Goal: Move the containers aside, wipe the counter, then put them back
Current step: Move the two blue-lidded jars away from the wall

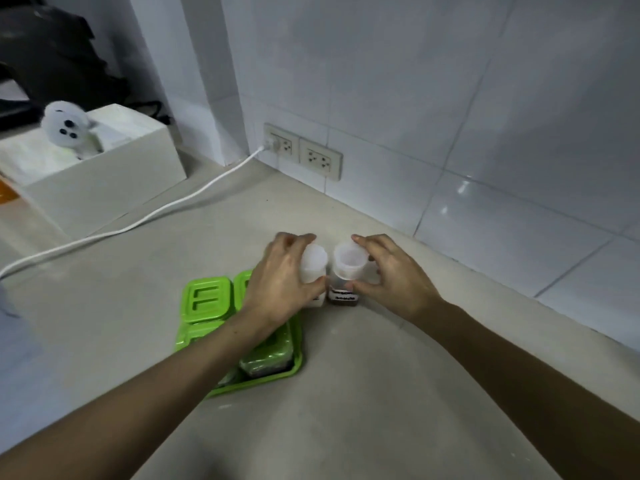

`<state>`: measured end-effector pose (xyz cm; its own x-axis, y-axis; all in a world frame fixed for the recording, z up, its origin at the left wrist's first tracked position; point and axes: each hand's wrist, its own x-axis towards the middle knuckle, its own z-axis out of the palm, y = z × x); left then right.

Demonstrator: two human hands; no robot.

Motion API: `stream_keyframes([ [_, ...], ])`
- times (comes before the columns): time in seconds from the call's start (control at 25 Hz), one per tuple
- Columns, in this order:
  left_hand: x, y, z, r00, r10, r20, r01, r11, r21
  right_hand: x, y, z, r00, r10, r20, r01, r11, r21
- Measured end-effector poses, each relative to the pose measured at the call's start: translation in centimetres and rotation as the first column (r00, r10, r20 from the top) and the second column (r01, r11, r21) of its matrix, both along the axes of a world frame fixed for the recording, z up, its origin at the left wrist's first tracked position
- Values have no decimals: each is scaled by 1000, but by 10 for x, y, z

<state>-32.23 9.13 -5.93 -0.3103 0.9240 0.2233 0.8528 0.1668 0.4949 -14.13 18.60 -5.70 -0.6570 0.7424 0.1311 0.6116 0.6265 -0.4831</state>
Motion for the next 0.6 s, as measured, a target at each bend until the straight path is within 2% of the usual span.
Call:
stream_keyframes([
  [0.04,10,0,3,999,-14,-30,16,997,74,17,-2,0,1000,-8,18,8,1000,0],
  [0.12,36,1,8,984,-125,-131,149,968,200,59,-11,-4,997,-42,61,41,999,16],
  [0.2,94,11,8,941,-294,-168,328,916,231,129,-24,-12,984,-132,123,130,991,26],
  [0.32,204,25,4,903,-427,-45,427,880,209,253,-43,-16,941,-307,140,300,951,71],
  [0.44,307,39,-1,835,-539,112,516,838,177,369,-56,-3,880,-472,45,455,867,202],
  [0.52,375,54,-4,781,-600,175,584,800,136,443,-56,6,797,-604,26,572,767,289],
  [0.6,438,73,-6,747,-615,254,628,778,38,501,-49,10,679,-720,141,673,688,272],
])
